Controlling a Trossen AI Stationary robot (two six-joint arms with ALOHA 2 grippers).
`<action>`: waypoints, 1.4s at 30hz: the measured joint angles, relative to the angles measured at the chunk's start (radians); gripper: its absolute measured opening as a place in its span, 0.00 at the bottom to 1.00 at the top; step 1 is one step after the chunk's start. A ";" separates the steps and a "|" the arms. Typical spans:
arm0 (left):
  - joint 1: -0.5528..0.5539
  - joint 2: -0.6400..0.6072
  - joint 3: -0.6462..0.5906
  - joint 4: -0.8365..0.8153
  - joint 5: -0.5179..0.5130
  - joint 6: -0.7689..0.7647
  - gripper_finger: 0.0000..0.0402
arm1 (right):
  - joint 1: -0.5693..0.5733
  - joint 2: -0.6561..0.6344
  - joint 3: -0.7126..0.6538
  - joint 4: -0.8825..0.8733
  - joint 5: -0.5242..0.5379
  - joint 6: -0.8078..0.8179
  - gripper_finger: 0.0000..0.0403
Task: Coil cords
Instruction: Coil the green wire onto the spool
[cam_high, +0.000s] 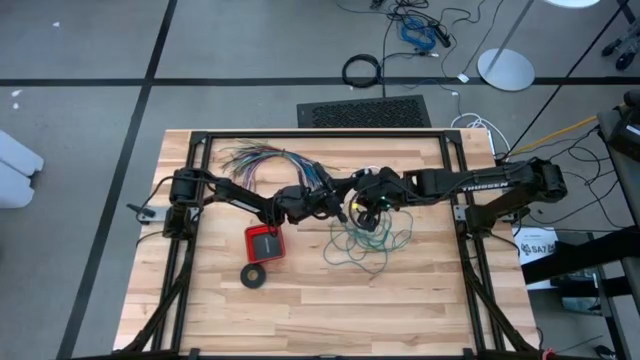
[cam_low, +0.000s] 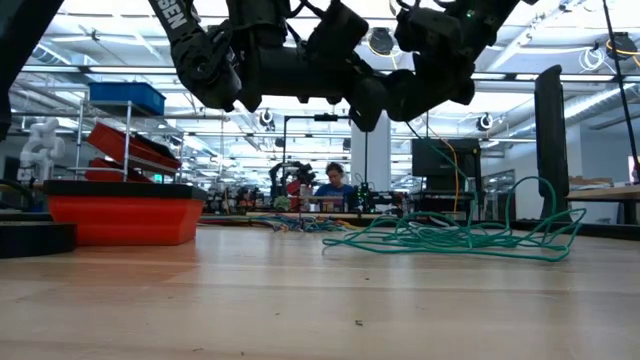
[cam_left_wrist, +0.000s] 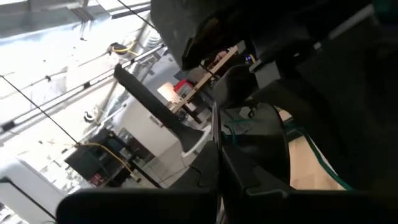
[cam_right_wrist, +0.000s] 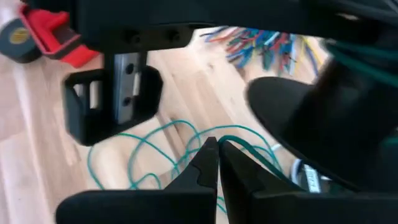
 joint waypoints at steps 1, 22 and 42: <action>-0.001 0.001 0.000 0.000 0.004 -0.012 0.00 | 0.000 0.000 0.000 0.001 0.002 -0.006 0.00; -0.010 0.001 -0.001 -0.009 0.039 -0.080 0.00 | 0.036 -0.043 -0.002 -0.105 0.139 -0.027 0.00; -0.049 0.001 -0.003 -0.032 0.046 -0.149 0.00 | 0.102 -0.196 -0.204 -0.097 0.305 -0.072 0.00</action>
